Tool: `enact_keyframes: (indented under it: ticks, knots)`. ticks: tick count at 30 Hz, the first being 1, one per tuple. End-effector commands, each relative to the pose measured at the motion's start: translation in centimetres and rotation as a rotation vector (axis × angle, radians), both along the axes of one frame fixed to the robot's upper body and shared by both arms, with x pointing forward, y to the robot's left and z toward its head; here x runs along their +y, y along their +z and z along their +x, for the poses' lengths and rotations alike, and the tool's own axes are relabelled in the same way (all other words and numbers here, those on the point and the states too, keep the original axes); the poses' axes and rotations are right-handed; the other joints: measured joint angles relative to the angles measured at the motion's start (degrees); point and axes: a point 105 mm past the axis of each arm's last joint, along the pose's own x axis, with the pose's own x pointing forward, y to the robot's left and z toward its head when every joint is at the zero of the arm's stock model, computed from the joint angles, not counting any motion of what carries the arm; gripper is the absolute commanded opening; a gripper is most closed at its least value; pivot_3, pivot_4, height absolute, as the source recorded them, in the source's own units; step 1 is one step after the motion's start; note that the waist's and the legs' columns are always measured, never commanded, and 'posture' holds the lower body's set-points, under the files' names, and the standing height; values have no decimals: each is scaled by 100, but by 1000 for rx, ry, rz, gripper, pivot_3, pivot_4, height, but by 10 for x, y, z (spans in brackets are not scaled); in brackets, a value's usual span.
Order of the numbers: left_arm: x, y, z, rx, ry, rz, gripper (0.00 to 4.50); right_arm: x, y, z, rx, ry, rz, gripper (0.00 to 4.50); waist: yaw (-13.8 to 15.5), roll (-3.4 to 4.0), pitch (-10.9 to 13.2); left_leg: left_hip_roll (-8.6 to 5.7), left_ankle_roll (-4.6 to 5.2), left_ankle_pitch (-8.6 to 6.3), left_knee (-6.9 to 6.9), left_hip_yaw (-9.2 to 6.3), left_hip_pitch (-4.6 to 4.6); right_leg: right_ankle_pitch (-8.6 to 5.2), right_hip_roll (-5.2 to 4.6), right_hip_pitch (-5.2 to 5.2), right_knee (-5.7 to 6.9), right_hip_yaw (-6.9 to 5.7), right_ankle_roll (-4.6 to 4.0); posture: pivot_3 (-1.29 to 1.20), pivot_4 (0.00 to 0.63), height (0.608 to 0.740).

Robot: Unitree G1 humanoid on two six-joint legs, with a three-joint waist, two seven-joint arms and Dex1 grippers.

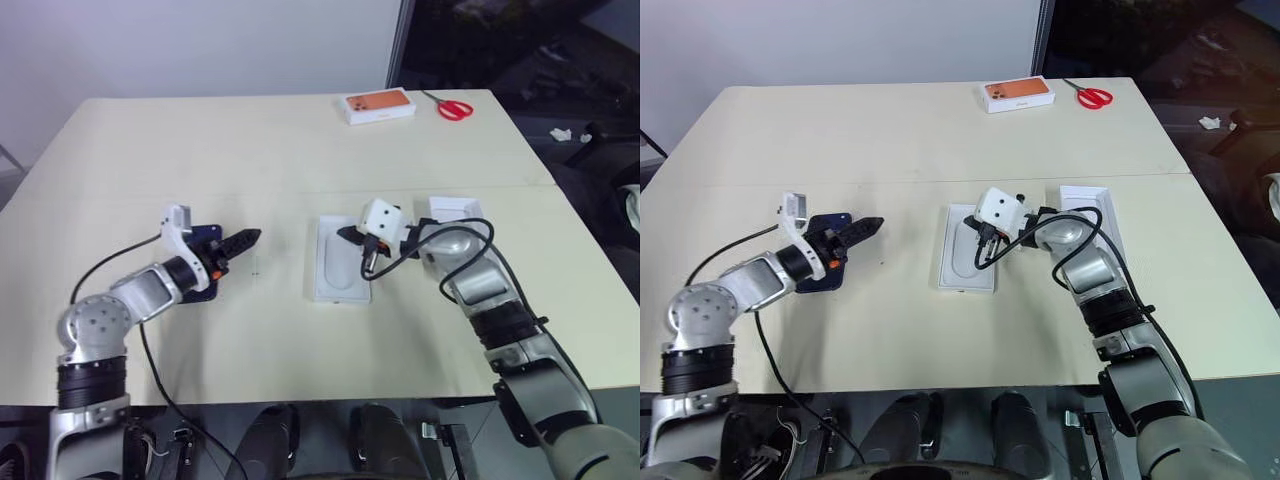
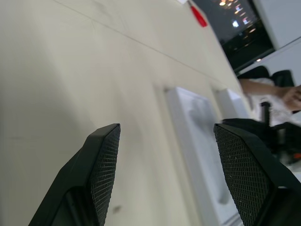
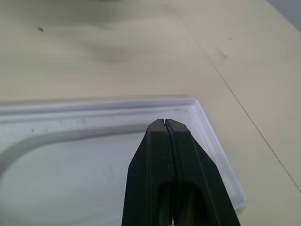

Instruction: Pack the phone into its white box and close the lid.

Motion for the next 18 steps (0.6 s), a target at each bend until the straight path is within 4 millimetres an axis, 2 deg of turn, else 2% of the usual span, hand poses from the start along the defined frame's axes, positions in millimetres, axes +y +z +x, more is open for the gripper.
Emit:
enact_keyframes:
  ticks: [1, 3, 5, 7, 9, 14, 18]
  knots:
    - [35, 11, 1, -45, 65, 49, 3343, 29, 23, -2, -11, 33, 97, 24, -35, 0, 0, 4, 0, 0, -2, 1, 0, 0, 3, -3, 0, 2, 0, 0, 150, 740]
    - [51, 9, -3, -23, 73, 85, 3343, 50, 26, -4, 0, 59, 116, 24, -44, 1, 1, 7, -2, 1, -8, 1, -1, 0, 7, -12, 5, 6, 0, 0, 150, 740]
    - [73, 4, -11, 20, 74, 129, 3343, 82, 26, -6, 12, 91, 125, 24, -73, 1, 1, 10, -6, 3, -13, 1, -4, 0, 10, -21, 8, 7, -1, 0, 150, 740]
    - [91, 1, -20, 49, 60, 171, 3343, 112, 21, -8, 34, 111, 122, 24, -164, 1, 1, 15, -13, 7, -20, 2, -4, 0, 15, -27, 11, 9, -1, 0, 150, 740]
    - [106, -1, -25, 78, 58, 185, 3343, 134, 15, -11, 46, 128, 94, 24, -162, 1, 1, 18, -17, 9, -29, 0, -4, -1, 18, -30, 13, 9, -2, 0, 150, 740]
    - [134, -8, -29, 117, 86, 244, 3343, 163, 1, -14, 53, 129, 57, 24, -110, -1, 0, 9, -19, 10, -28, -8, -4, 1, 12, -50, 9, 4, -6, 0, 150, 740]
    - [145, -23, -35, 183, 79, 262, 3343, 173, -16, -21, 49, 134, -6, 24, -155, -5, -2, 6, -16, 8, -30, -7, -6, 3, 10, -58, 12, 5, -8, 0, 150, 740]
